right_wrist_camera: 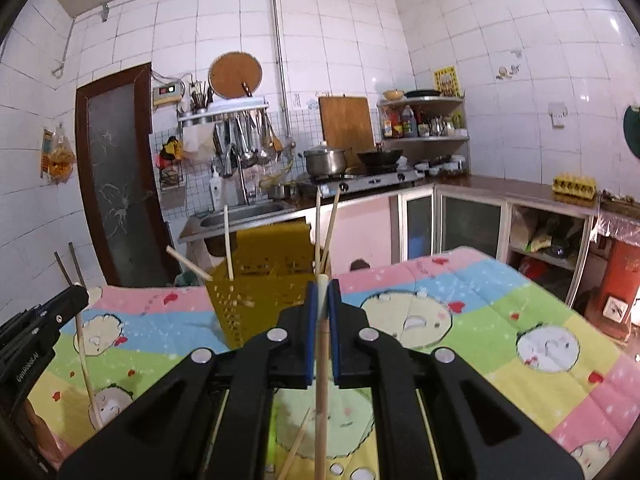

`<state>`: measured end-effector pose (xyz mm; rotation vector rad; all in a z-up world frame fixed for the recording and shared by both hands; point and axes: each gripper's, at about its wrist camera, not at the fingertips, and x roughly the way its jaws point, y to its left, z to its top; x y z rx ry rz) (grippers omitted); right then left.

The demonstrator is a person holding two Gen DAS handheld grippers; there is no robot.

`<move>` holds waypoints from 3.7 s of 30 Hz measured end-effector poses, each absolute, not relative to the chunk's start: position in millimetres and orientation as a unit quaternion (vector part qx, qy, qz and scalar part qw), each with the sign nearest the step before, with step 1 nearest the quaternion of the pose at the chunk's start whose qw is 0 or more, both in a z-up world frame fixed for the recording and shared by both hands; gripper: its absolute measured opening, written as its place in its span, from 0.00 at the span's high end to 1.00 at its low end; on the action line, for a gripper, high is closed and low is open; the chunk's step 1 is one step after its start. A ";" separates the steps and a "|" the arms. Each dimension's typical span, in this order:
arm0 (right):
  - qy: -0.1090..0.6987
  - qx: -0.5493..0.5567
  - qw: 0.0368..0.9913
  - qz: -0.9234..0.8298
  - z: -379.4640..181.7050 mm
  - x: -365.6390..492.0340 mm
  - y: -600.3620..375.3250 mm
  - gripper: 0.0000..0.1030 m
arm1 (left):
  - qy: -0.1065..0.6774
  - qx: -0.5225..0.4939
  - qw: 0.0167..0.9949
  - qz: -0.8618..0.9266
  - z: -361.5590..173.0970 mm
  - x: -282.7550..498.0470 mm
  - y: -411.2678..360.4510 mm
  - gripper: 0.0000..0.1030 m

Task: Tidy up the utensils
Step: 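Lift the left tool's chopstick over the yellow holder while the right tool carries its own, then open the left tool over the holder while the right tool releases its chopstick inside, then lower the left tool toward the blue spoon while the right tool grasps another chopstick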

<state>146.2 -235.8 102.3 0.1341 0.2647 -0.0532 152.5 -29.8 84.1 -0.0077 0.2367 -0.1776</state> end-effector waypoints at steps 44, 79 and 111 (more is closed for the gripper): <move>0.023 0.041 0.999 0.006 132.8 354.3 -233.2 0.94 | 0.006 0.006 0.994 -0.113 161.5 370.0 -125.9 0.96; 0.365 0.031 0.930 -0.029 -0.3 210.5 -212.2 0.50 | 0.386 -0.008 0.922 -0.039 -7.8 225.4 -20.9 0.05; 0.435 0.023 0.900 -0.023 -28.8 233.9 -203.9 0.97 | 0.411 0.020 0.908 -0.081 -34.6 215.7 -53.4 0.05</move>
